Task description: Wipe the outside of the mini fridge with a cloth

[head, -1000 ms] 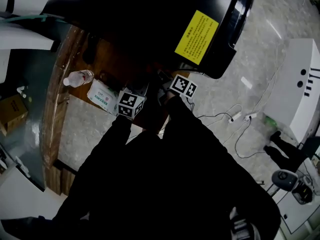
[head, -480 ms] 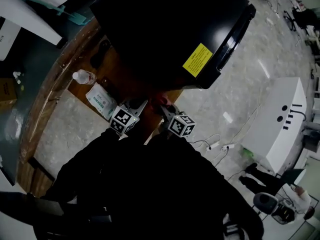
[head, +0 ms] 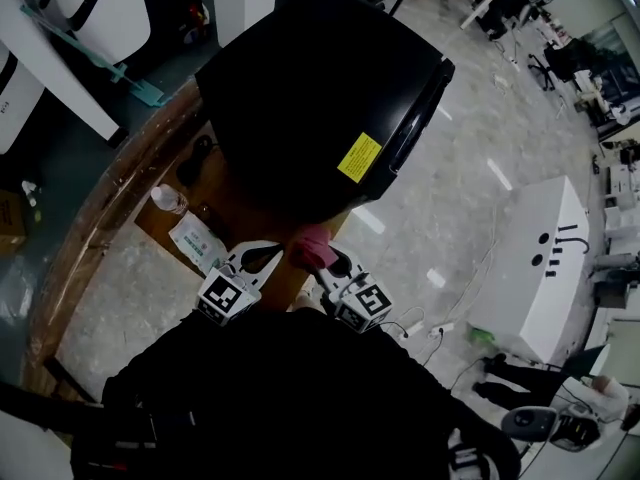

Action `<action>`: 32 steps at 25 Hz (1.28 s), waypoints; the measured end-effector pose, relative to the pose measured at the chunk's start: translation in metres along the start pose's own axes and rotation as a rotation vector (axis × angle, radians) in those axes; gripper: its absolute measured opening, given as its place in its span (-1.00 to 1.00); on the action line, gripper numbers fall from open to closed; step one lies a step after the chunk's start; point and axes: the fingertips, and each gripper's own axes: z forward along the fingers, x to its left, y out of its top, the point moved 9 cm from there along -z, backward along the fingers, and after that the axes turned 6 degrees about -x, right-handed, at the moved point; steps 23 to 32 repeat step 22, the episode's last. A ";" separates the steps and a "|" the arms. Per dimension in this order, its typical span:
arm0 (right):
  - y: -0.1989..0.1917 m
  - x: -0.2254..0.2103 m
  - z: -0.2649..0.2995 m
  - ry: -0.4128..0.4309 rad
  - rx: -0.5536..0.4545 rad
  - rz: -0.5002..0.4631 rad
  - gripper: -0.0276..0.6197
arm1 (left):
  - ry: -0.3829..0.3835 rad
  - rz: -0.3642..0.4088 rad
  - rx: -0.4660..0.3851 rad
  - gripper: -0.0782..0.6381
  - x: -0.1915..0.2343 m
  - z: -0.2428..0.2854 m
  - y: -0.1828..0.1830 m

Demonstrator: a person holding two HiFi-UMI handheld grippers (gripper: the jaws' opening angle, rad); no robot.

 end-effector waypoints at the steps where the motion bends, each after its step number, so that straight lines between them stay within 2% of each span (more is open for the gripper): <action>1: 0.011 0.005 0.002 0.012 -0.016 -0.034 -0.68 | -0.002 0.016 -0.028 -0.78 0.000 -0.001 0.014; 4: 0.034 0.018 0.010 0.037 -0.054 -0.100 -0.68 | 0.000 0.054 -0.089 -0.78 0.003 -0.006 0.044; 7: 0.040 0.028 0.015 0.052 -0.063 -0.128 -0.68 | 0.019 0.067 -0.121 -0.78 0.005 -0.016 0.052; 19: 0.045 0.057 0.021 0.092 -0.065 -0.174 -0.68 | 0.056 0.070 -0.136 -0.78 -0.005 -0.054 0.058; 22: 0.043 0.072 0.025 0.101 -0.060 -0.197 -0.68 | 0.056 0.100 -0.129 -0.78 -0.007 -0.068 0.057; 32: 0.043 0.072 0.025 0.101 -0.060 -0.197 -0.68 | 0.056 0.100 -0.129 -0.78 -0.007 -0.068 0.057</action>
